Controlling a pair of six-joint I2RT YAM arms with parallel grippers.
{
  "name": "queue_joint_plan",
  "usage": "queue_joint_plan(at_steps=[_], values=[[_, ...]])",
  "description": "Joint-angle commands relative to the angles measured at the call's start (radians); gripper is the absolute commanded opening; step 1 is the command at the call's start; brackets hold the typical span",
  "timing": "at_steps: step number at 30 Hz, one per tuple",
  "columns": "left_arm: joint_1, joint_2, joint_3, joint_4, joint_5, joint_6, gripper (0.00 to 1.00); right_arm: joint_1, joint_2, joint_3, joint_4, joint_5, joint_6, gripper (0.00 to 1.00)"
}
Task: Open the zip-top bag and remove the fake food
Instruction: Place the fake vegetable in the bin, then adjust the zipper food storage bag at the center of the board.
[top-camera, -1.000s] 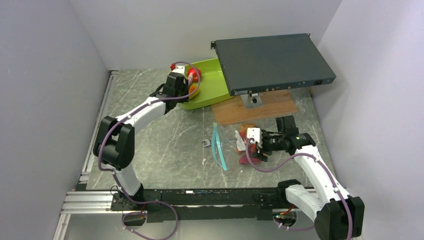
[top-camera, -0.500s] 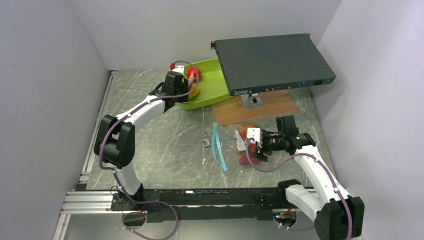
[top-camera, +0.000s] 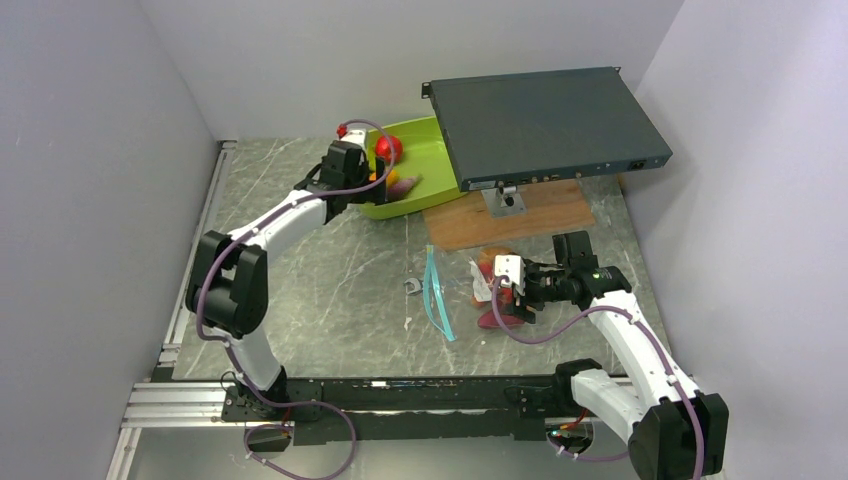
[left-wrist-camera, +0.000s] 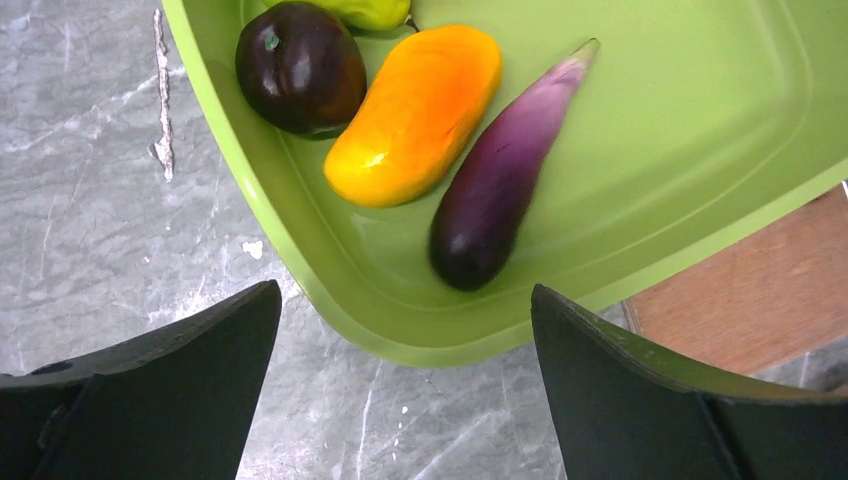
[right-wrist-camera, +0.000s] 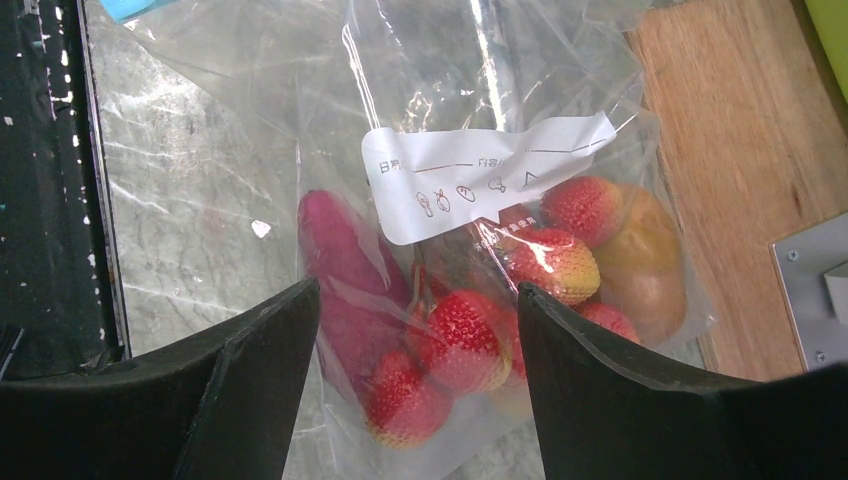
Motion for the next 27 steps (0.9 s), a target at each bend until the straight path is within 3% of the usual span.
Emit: queue_joint_plan(at_steps=[1, 9, 18, 27], values=[[0.003, -0.099, 0.002, 0.033, 0.031, 0.024, 1.00, -0.009, -0.005, 0.009, -0.011, -0.026, -0.028, 0.75], [0.010, -0.334, -0.267, 0.175, 0.037, -0.012, 1.00, -0.020, -0.002, 0.013, -0.016, -0.037, -0.029, 0.75], [0.037, -0.624, -0.555, 0.338, 0.354, -0.047, 1.00, -0.046, 0.001, 0.021, -0.028, -0.057, -0.034, 0.75], [0.037, -0.745, -0.755, 0.439, 0.652, -0.136, 1.00, -0.105, -0.007, 0.031, -0.051, -0.093, -0.046, 0.74]])
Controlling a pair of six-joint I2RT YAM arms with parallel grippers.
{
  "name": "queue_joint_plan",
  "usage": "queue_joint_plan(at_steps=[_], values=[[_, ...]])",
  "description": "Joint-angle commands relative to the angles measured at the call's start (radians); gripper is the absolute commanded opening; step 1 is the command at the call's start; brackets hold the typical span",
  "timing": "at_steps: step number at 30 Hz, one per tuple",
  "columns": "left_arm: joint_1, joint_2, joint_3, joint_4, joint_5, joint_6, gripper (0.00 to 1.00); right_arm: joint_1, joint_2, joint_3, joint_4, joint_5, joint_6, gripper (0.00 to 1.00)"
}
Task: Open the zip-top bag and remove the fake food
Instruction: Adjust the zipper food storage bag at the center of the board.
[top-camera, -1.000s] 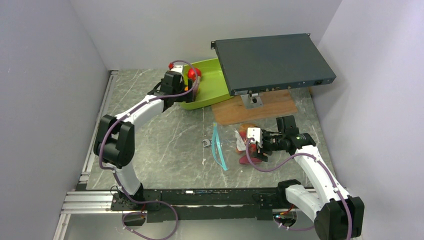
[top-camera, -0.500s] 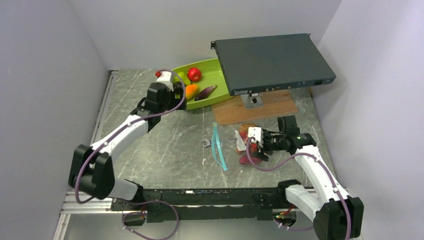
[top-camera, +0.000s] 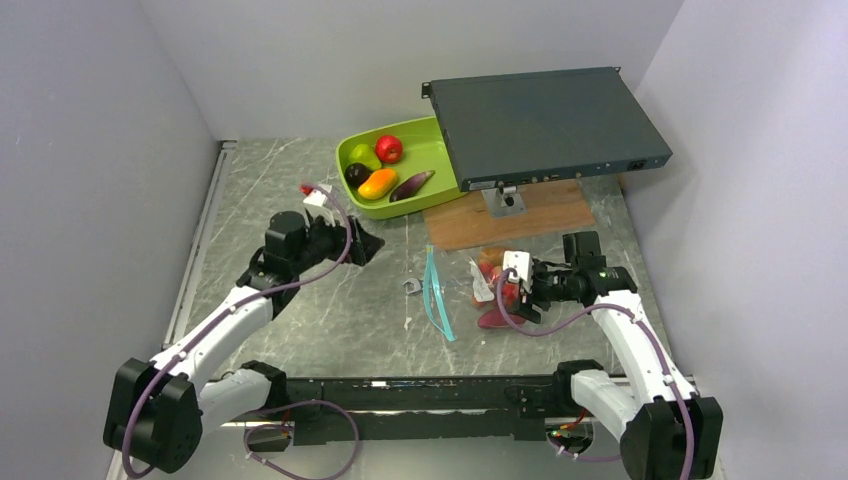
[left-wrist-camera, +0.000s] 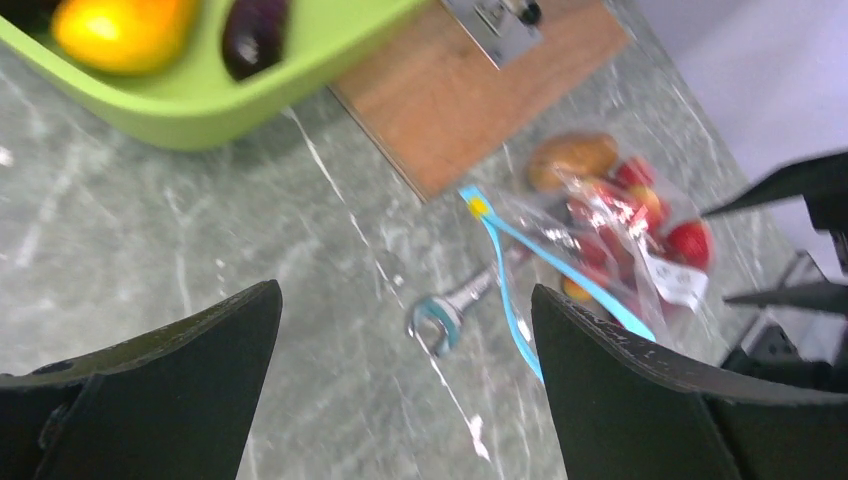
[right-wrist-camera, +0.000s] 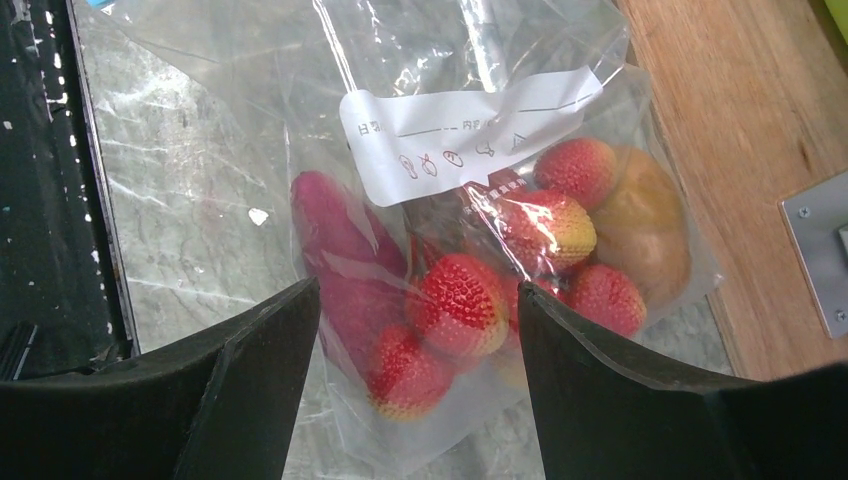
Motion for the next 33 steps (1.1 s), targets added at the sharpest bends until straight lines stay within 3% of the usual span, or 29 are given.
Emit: queue_joint_plan(at_steps=[1, 8, 17, 33], values=[[-0.002, -0.054, -0.089, 0.129, 0.205, -0.078, 1.00, -0.029, -0.009, 0.031, -0.015, -0.063, -0.029, 0.75], [-0.028, -0.116, -0.216, 0.277, 0.300, -0.143, 1.00, -0.055, -0.002, 0.031, -0.017, -0.073, -0.032, 0.75], [-0.111, -0.091, -0.266, 0.358, 0.308, -0.136, 0.95, -0.074, 0.005, 0.030, -0.014, -0.073, -0.032, 0.75], [-0.221, -0.018, -0.263, 0.321, 0.227, -0.054, 0.90, -0.083, 0.011, 0.021, -0.006, -0.068, -0.027, 0.74]])
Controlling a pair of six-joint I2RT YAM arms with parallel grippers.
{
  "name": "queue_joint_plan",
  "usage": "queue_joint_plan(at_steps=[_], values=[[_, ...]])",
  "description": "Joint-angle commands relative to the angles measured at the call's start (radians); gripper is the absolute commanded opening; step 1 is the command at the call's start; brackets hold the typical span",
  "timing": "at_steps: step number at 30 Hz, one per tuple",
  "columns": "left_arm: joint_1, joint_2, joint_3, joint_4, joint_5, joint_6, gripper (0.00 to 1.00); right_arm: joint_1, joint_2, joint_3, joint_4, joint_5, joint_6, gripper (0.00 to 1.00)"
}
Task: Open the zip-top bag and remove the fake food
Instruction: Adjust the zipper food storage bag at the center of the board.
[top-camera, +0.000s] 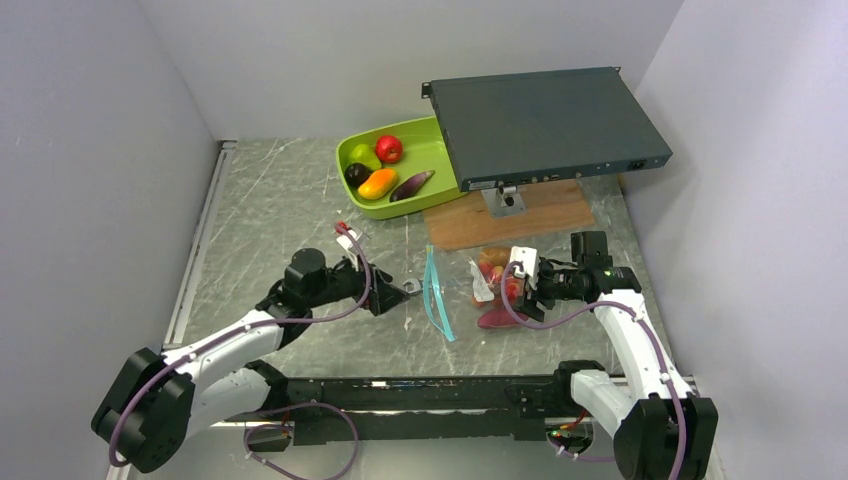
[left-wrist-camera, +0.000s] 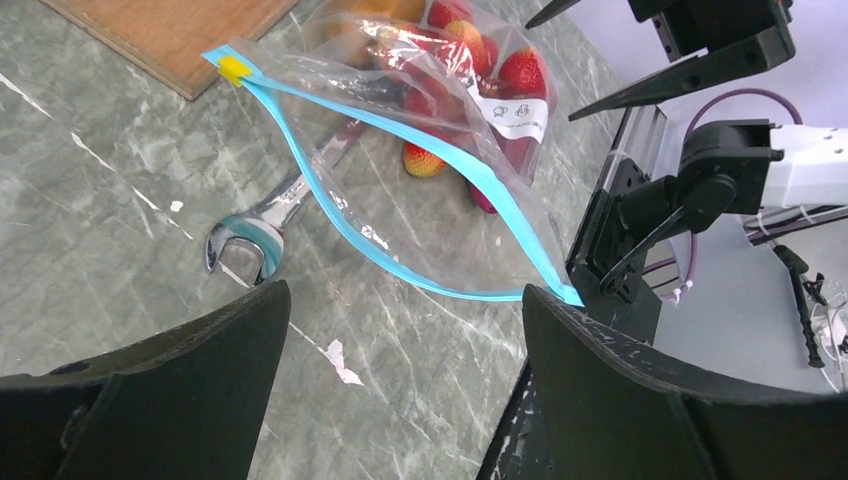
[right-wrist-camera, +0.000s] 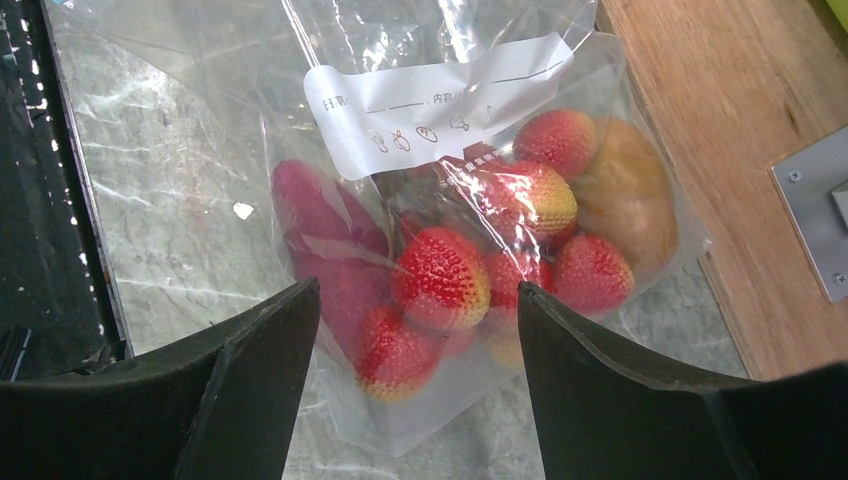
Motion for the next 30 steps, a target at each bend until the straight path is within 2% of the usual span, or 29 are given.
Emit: queue_joint_plan(at_steps=[1, 18, 24, 30], values=[[-0.023, 0.024, 0.013, 0.026, -0.016, 0.042, 0.89, -0.004, 0.005, 0.021, 0.004, -0.039, -0.017, 0.74], [-0.105, 0.112, 0.053, -0.010, -0.029, 0.142, 0.82, -0.004, 0.006, 0.013, 0.016, -0.024, -0.010, 0.74], [-0.137, 0.142, 0.049, 0.032, -0.020, 0.185, 0.80, -0.004, 0.006, 0.011, 0.016, -0.025, -0.013, 0.74], [-0.177, 0.152, 0.037, 0.081, -0.098, 0.286, 0.80, -0.003, 0.010, 0.008, 0.027, -0.031, -0.002, 0.74]])
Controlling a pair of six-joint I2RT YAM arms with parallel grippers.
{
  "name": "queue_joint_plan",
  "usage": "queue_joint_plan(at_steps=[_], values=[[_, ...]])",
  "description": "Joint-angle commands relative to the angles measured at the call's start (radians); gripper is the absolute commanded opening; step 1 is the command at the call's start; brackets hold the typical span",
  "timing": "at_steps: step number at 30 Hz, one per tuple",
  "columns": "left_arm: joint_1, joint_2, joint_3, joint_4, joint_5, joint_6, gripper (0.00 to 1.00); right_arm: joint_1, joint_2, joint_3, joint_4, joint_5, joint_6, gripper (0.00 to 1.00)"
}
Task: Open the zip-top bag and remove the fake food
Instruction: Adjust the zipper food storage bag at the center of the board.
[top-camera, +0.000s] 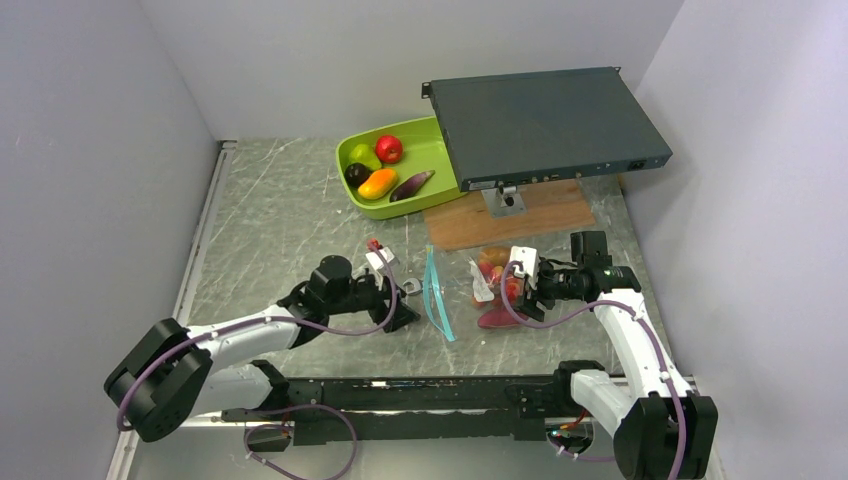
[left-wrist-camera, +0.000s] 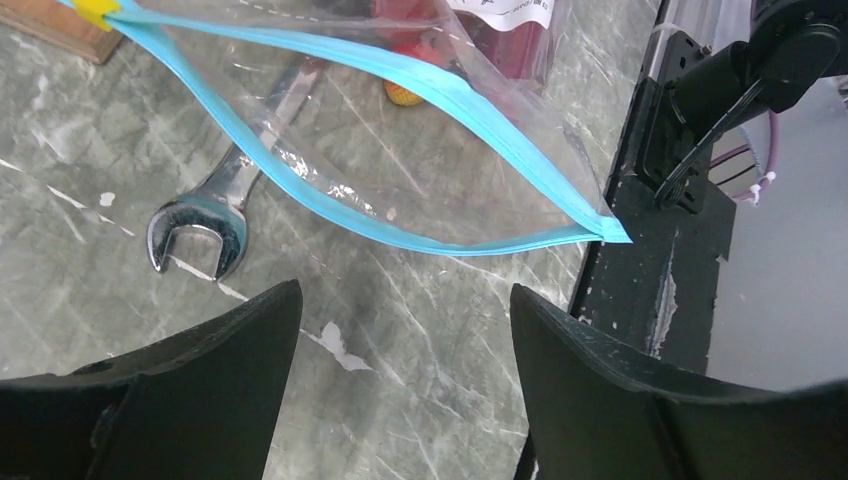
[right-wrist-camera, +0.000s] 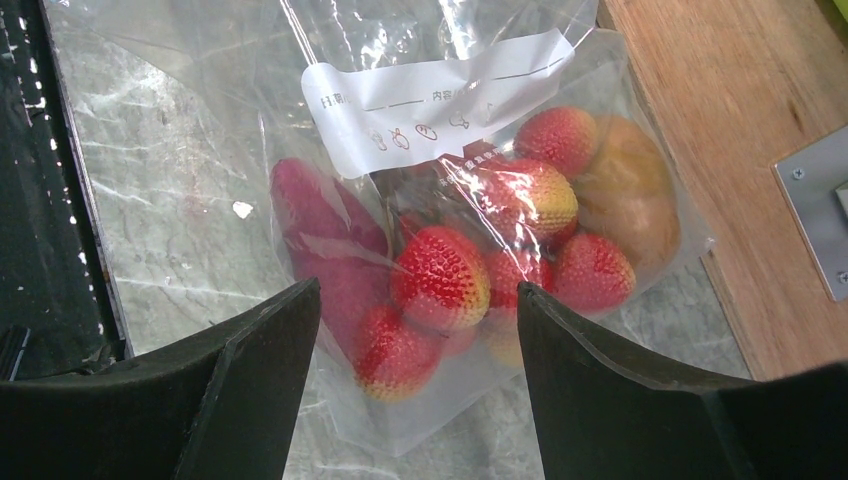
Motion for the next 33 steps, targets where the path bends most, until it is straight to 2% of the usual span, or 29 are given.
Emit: queue_joint_plan(at_steps=[1, 6, 9, 17, 27, 33], values=[[-0.032, 0.006, 0.015, 0.099, -0.074, 0.118, 0.80, -0.003, 0.003, 0.010, 0.037, -0.031, 0.015, 0.73], [-0.074, 0.013, -0.039, 0.230, -0.115, 0.253, 0.78, -0.004, 0.007, 0.018, 0.081, -0.038, 0.077, 0.72], [-0.089, 0.031, -0.062, 0.310, -0.114, 0.339, 0.73, -0.004, 0.015, 0.015, 0.095, -0.050, 0.100, 0.71], [-0.132, 0.080, -0.056, 0.334, -0.170, 0.483, 0.67, -0.004, 0.043, 0.002, 0.186, -0.006, 0.212, 0.64], [-0.190, 0.134, -0.008, 0.306, -0.218, 0.579, 0.60, 0.054, 0.092, -0.001, 0.193, -0.007, 0.218, 0.57], [-0.232, 0.179, 0.016, 0.291, -0.247, 0.603, 0.55, 0.103, 0.113, 0.008, 0.180, -0.026, 0.201, 0.46]])
